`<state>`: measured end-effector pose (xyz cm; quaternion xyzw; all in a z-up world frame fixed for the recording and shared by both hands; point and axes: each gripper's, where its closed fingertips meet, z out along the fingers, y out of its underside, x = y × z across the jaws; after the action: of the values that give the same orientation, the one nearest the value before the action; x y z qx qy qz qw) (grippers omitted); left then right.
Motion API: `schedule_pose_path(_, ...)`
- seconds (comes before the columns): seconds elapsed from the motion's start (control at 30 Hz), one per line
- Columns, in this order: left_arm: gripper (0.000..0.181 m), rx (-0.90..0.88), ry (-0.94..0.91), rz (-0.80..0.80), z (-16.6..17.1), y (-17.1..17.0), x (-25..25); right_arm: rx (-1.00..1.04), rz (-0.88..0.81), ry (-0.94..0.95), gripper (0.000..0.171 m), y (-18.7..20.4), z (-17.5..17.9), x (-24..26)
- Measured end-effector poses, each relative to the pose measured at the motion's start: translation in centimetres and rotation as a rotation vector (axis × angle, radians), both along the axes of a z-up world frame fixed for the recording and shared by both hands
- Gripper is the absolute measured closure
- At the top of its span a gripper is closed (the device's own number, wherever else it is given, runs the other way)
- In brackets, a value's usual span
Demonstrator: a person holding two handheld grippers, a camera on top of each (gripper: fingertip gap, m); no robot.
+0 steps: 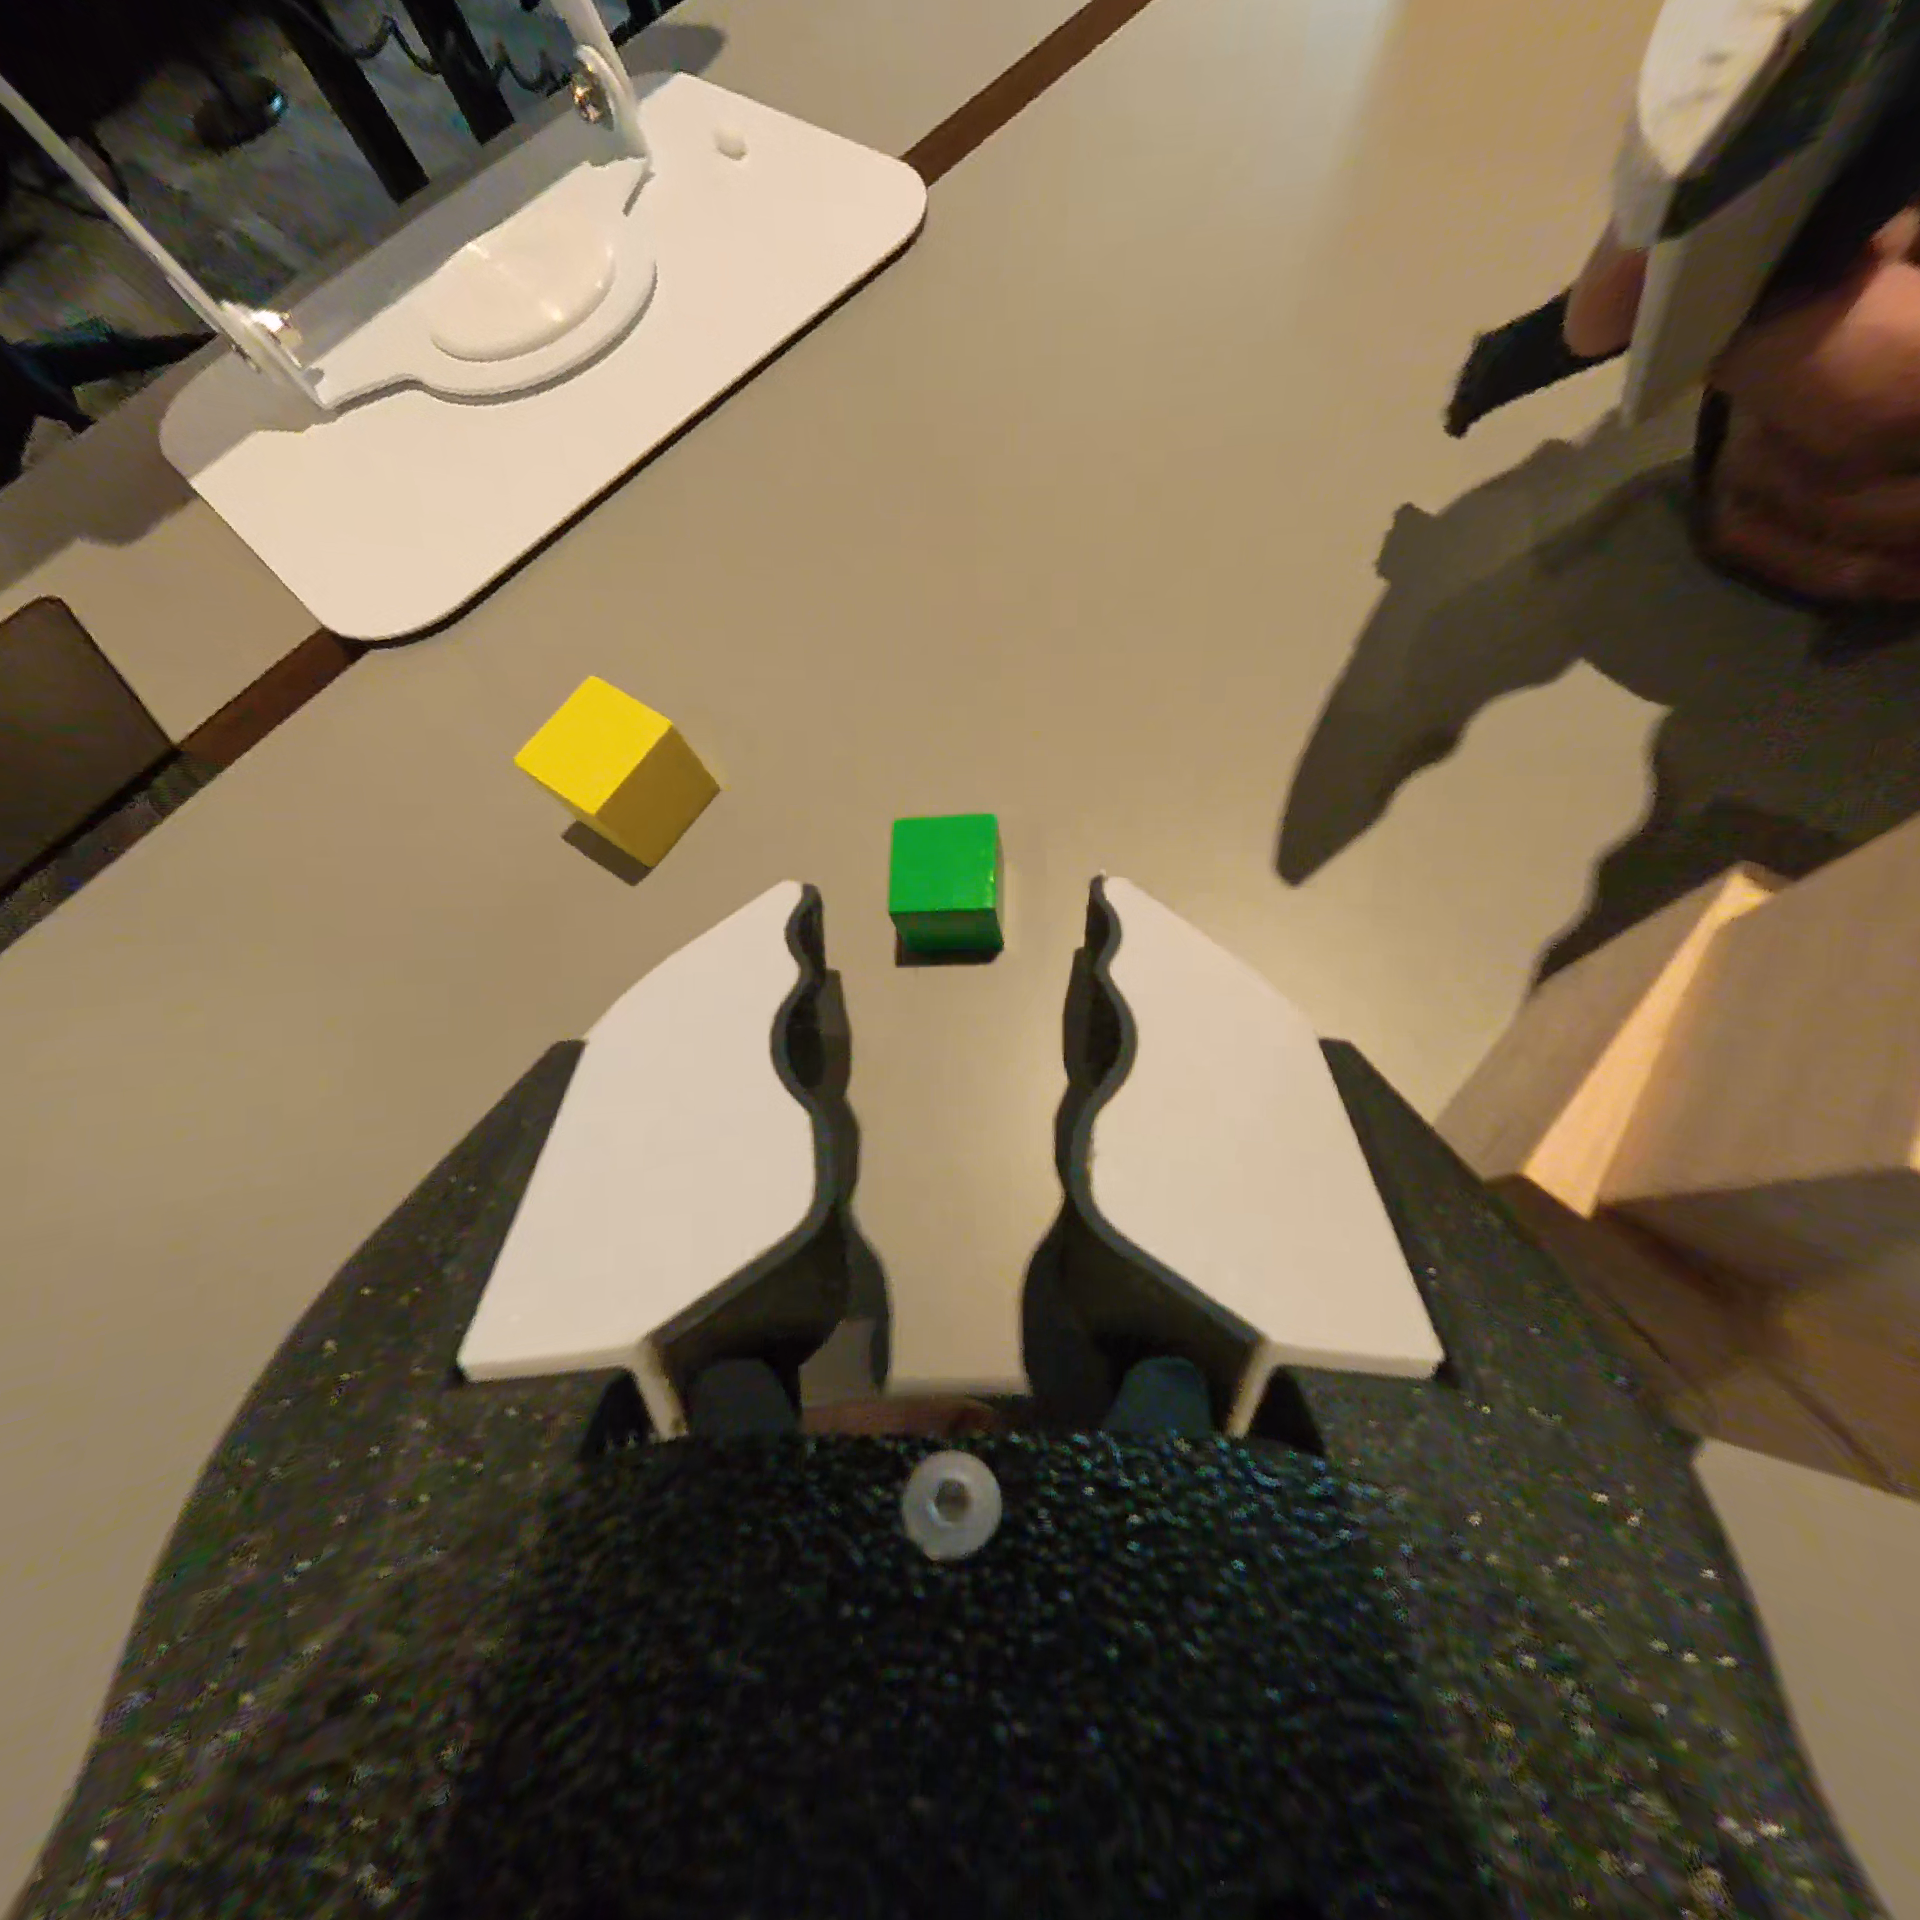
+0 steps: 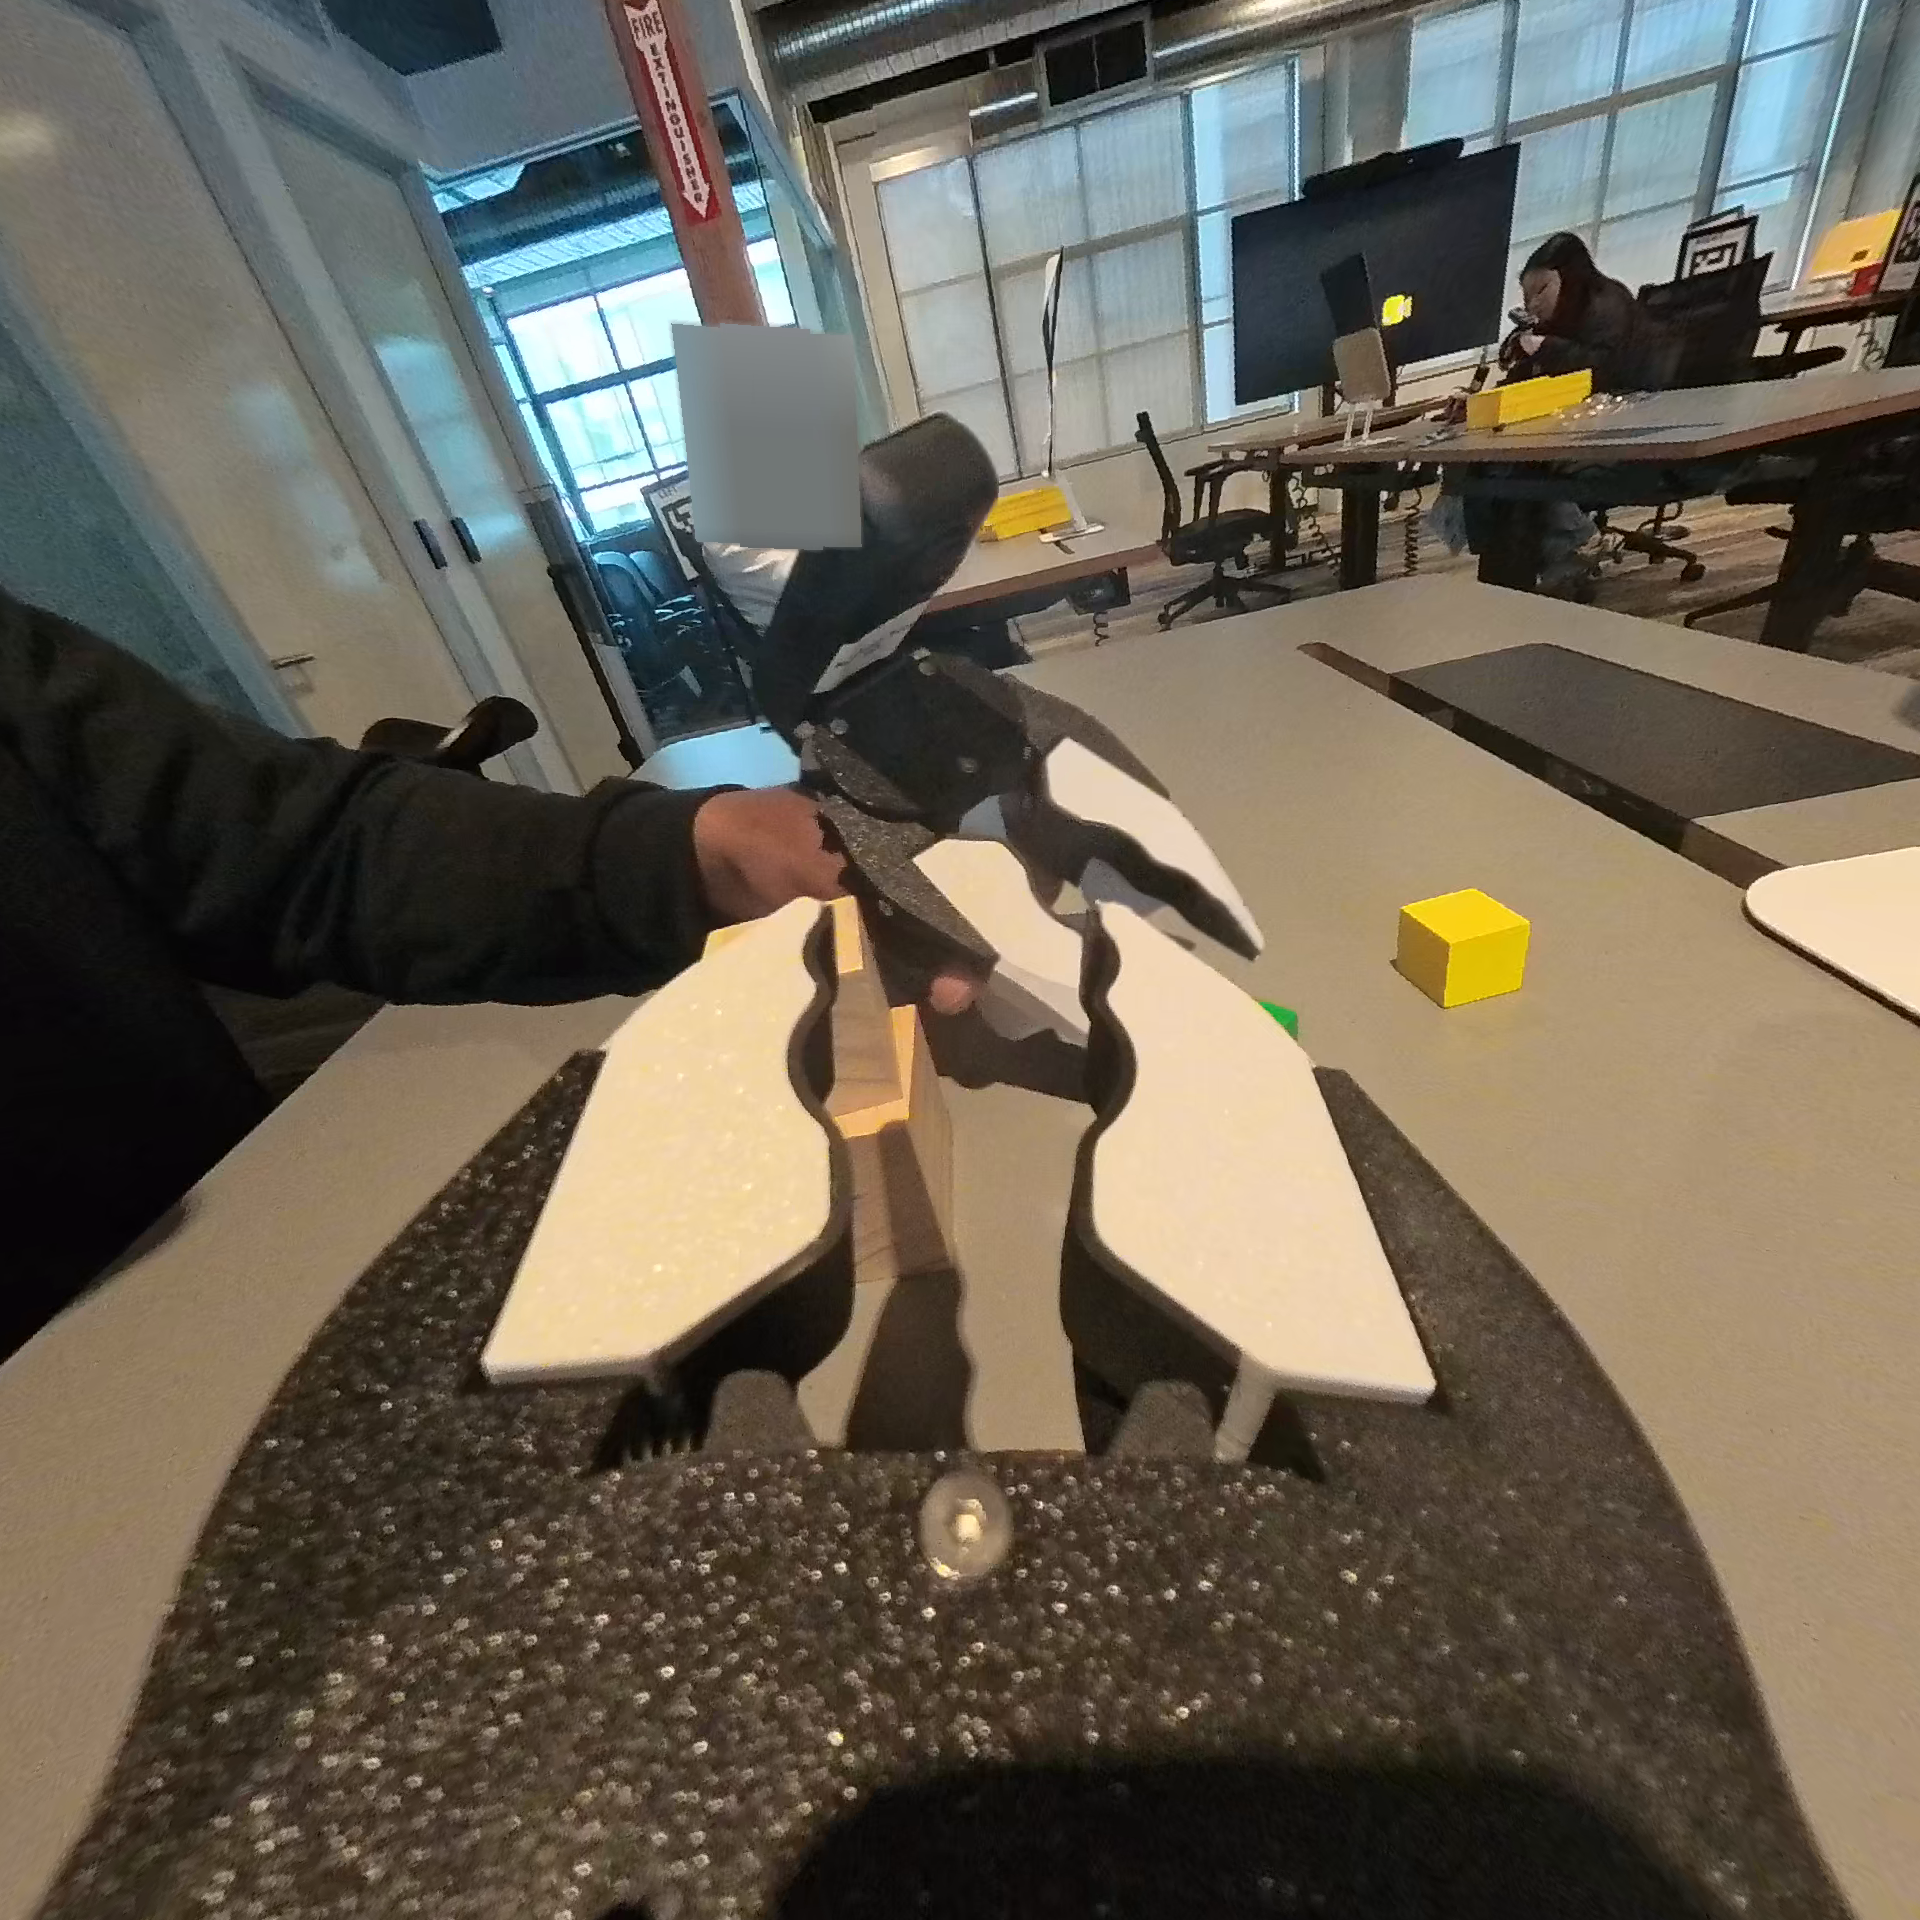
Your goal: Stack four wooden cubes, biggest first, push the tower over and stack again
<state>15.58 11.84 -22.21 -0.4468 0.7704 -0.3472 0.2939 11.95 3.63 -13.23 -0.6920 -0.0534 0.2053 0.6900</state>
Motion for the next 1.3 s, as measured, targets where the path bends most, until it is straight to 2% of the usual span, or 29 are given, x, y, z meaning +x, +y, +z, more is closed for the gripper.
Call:
schedule_pose_path(0.03,0.133,-0.006,-0.002,-0.002,0.1,0.0,0.2,-0.001,0.001,0.001,0.126,0.0,0.0,0.0)
schedule_pose_path(0.13,0.132,-0.068,-0.037,-0.008,0.9,0.5,1.0,0.001,0.003,0.004,0.126,0.0,0.0,0.0)
schedule_pose_path(0.27,0.132,-0.212,-0.108,0.074,2.7,3.8,2.8,0.001,0.007,0.009,0.126,0.0,0.0,0.0)
schedule_pose_path(0.37,0.128,-0.176,-0.140,0.101,2.9,6.3,4.5,-0.004,0.014,0.014,0.126,0.0,0.0,0.0)
schedule_pose_path(0.43,0.118,-0.036,-0.110,-0.039,1.8,6.2,5.2,-0.004,0.018,0.019,0.126,0.0,0.0,0.0)
schedule_pose_path(0.53,0.116,0.147,-0.053,-0.217,-0.4,6.3,5.7,-0.005,0.023,0.025,0.126,0.0,0.0,0.0)
schedule_pose_path(0.7,0.118,0.088,-0.024,-0.306,-0.4,6.1,7.3,-0.010,0.055,0.031,0.126,0.3,0.0,-0.1)
schedule_pose_path(0.73,0.120,0.092,0.002,-0.335,-0.8,5.8,7.2,-0.011,0.062,0.034,0.126,0.4,0.0,-0.1)
schedule_pose_path(0.87,0.153,0.076,0.045,-0.426,-1.2,4.9,6.4,-0.014,0.081,0.052,0.127,0.9,0.0,0.1)
schedule_pose_path(1.1,0.153,0.178,-0.090,-0.300,-0.3,5.8,6.9,0.004,0.063,0.052,0.129,0.8,0.2,0.4)
schedule_pose_path(1.3,0.154,0.039,-0.245,-0.163,3.0,5.5,4.0,0.013,0.034,0.053,0.131,0.7,0.3,0.7)
